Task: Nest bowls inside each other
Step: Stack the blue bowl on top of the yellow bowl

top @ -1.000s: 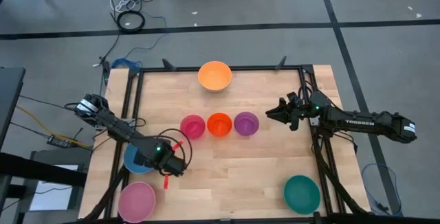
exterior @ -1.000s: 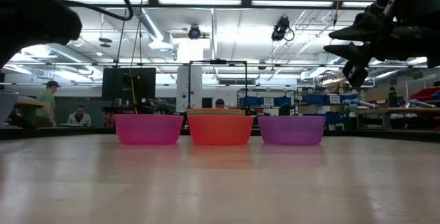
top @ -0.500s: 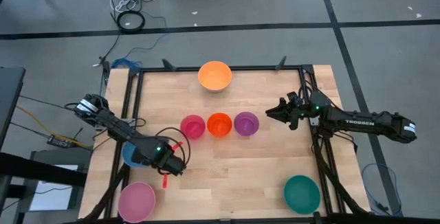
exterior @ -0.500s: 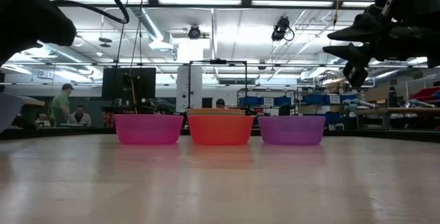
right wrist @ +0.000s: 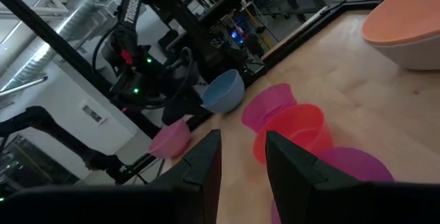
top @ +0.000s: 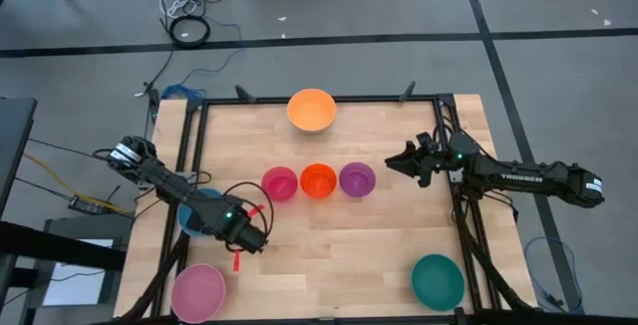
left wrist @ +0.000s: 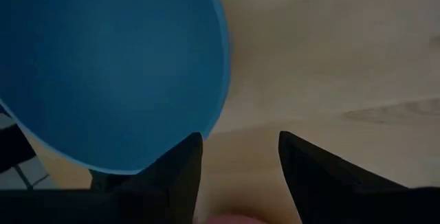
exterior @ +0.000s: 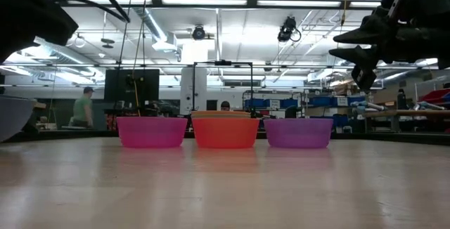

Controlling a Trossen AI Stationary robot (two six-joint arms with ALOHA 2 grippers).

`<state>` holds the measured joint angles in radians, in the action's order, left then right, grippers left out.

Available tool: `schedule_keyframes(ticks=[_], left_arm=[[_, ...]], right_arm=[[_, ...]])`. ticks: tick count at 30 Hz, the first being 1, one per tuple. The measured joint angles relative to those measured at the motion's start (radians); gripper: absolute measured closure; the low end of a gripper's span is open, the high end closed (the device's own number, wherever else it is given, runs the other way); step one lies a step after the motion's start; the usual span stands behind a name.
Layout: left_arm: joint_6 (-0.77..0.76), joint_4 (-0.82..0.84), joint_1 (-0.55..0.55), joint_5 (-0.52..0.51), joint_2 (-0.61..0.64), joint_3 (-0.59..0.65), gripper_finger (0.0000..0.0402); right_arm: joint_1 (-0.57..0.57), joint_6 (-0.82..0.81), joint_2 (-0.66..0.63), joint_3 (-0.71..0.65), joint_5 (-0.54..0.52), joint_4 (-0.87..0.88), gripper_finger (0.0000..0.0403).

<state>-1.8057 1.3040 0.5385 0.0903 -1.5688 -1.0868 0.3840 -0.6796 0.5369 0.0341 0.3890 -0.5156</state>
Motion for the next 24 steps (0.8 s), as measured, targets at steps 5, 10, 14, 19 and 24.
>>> schedule_keyframes(ticks=[5,10,14,19,24], left_arm=[[0.018,0.093,0.000,-0.022,0.000,-0.014,0.0200],[0.027,0.115,0.000,-0.021,0.000,0.008,0.0200],[0.051,0.020,-0.001,0.003,0.000,0.062,0.0200],[0.053,-0.035,-0.001,0.010,-0.002,0.114,0.0200],[0.080,-0.037,-0.002,0.023,-0.002,0.141,0.0244]], right_arm=[[0.000,0.000,0.000,0.000,-0.008,0.001,0.0300],[0.000,0.000,0.000,0.000,-0.007,0.001,0.0300],[0.000,-0.001,0.000,0.000,-0.007,0.002,0.0300],[0.000,-0.001,0.000,0.000,-0.007,0.002,0.0300],[0.000,-0.001,0.000,0.000,-0.007,0.002,0.0300]])
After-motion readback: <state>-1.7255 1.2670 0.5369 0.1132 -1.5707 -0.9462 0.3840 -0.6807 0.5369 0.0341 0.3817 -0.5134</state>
